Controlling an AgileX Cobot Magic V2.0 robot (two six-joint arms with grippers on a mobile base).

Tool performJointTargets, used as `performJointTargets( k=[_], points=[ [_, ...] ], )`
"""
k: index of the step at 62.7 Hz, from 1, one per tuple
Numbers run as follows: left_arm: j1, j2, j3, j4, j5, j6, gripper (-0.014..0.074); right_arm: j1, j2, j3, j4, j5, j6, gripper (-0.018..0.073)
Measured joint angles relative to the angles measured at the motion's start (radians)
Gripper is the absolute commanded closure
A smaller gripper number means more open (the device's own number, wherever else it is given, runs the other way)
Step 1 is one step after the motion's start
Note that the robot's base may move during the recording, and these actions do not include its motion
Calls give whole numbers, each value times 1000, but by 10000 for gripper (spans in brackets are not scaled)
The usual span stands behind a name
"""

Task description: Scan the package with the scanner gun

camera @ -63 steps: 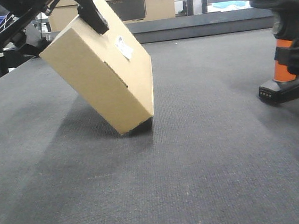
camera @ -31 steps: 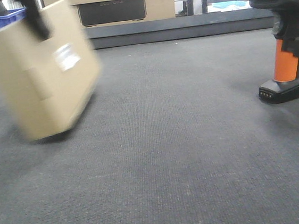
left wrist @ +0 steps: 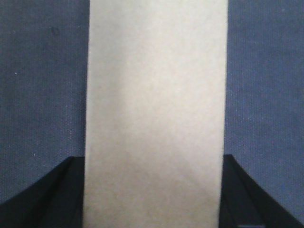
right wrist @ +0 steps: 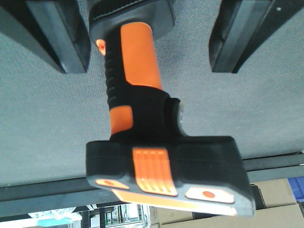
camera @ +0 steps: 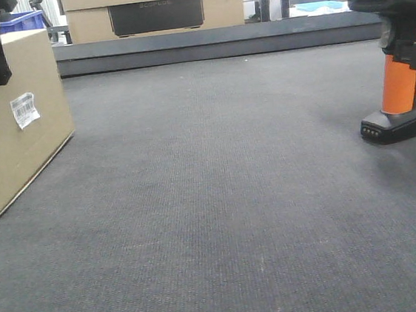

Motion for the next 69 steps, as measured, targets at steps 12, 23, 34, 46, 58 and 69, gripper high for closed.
performJointTargets(
  k=[12,23,34,46,58,69],
  points=[
    [0,0,-2,0,2,-31,680,0,0,0,0,0,0,147],
    [0,0,-3,0,10,-34,417,0,0,0,0,0,0,147],
    [0,0,-3,0,12,-34,119,0,0,0,0,0,0,147],
    [0,0,-5,4,8,-36,-6,0,0,0,0,0,0,147],
    [0,-29,-5,10,-22,-36,-5,0,0,0,0,0,0,147],
    [0,-142,-5,18,-59,-36,-5,0,0,0,0,0,0,147]
  ],
)
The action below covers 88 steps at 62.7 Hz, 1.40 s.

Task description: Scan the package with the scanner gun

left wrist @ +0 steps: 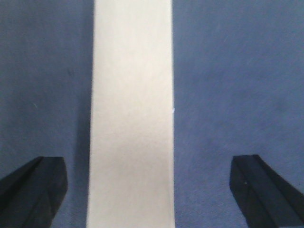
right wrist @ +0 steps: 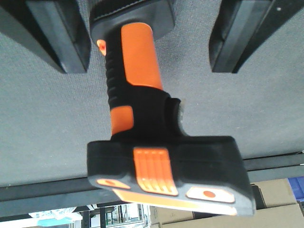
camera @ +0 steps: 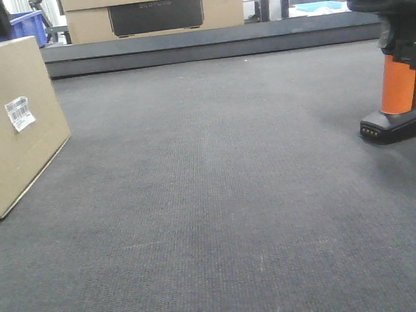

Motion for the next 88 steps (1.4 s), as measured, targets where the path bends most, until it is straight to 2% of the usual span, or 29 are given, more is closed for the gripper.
performJointTargets(
  k=[5,12,22,28,33,43,51,60,65,68,76,88],
  points=[
    [0,-61,0,3,-7,0,-5,0,0,0,-2,0,0,147],
    [0,-153,52,13,-88,0,-5,0,-8,0,-6,0,0,147],
    [0,-261,226,28,-296,0,-5,0,-70,1,-11,0,-38,161],
    [0,-318,348,49,-442,0,-5,0,-129,2,-11,23,-51,249],
    [0,-382,464,61,-598,0,-5,0,-209,2,-11,97,-53,363],
    [0,-522,668,95,-887,-2,-5,0,-396,2,-11,360,-62,582],
    [0,-601,730,164,-948,-2,-5,0,-573,2,-11,552,-129,730],
    [0,-651,737,192,-960,-2,6,0,-806,-2,-11,733,-167,727],
    [0,-659,737,179,-974,-2,104,0,-927,-25,-11,859,-171,727],
    [0,-659,737,139,-967,-2,227,0,-995,-42,-11,954,-173,727],
    [0,-659,737,51,-923,-2,694,0,-1111,-53,-11,1120,-173,727],
    [0,-663,737,16,-903,-2,707,0,-1203,-53,-11,1224,-175,727]
  ],
)
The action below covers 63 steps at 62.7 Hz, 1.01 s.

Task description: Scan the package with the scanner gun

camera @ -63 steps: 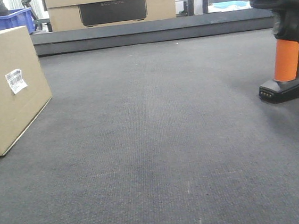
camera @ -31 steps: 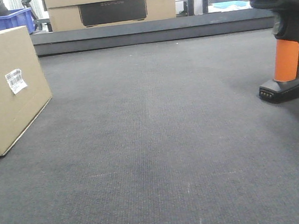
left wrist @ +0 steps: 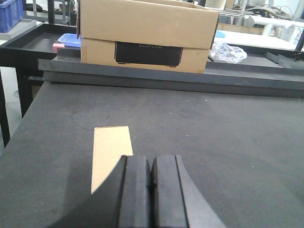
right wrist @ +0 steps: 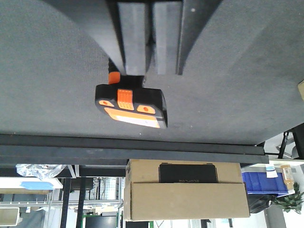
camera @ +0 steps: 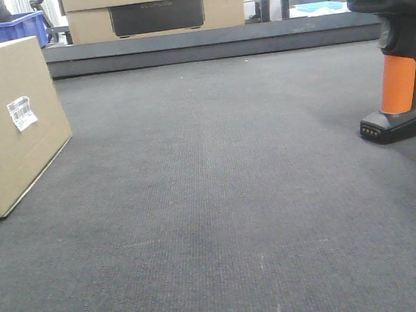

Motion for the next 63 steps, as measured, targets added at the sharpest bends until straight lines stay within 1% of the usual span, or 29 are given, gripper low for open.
performJointTargets(
  k=[4,10,15,22,24,30,34,42,45,50,63],
  points=[
    [0,-15,11,0,13,0,707,0,-8,0,0,8,0,720],
    [0,-68,69,26,-14,0,707,0,-8,0,0,27,0,721],
    [0,-146,144,46,-42,0,707,0,-8,0,0,68,0,721],
    [11,-268,239,56,-47,2,707,0,-8,0,0,101,0,721],
    [22,-297,260,59,-47,2,707,0,-8,0,0,104,-2,721],
    [93,-409,348,58,-47,2,707,-18,-8,0,-17,111,-2,721],
    [153,-481,398,58,-47,2,704,-54,-8,0,-22,115,-2,721],
    [238,-602,447,55,-45,2,704,-133,-8,0,-13,115,4,721],
    [257,-642,457,48,-38,2,707,-155,-8,0,-8,115,6,721],
    [271,-696,458,47,-36,2,707,-169,-8,0,-6,115,8,721],
    [276,-791,458,44,-38,2,707,-173,-8,0,-6,76,10,721]
  ],
)
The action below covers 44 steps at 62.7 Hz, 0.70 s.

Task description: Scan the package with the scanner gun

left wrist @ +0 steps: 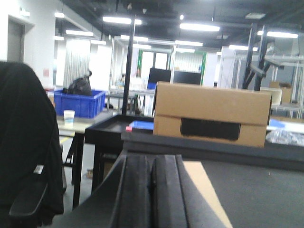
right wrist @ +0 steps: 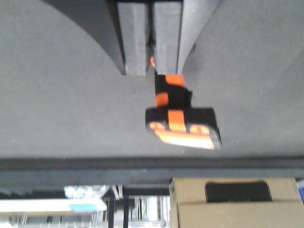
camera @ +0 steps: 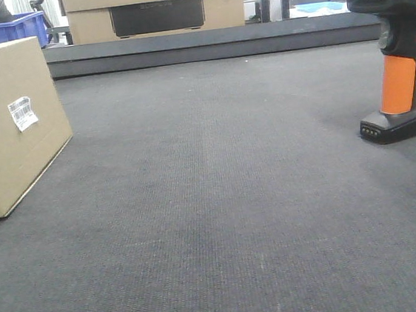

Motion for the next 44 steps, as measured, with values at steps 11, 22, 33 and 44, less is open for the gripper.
performJointTargets(
  k=[11,22,33,44],
  points=[
    [0,-6,0,-2,-2,0,707,0,0,0,0,-17,0,721],
    [0,-6,0,-2,-2,0,707,0,0,0,0,-25,0,721],
    [0,-6,0,-2,-2,0,707,0,0,0,0,-34,0,721],
    [0,-7,0,-2,-2,0,707,0,-58,20,-9,-51,1,721]
  ],
)
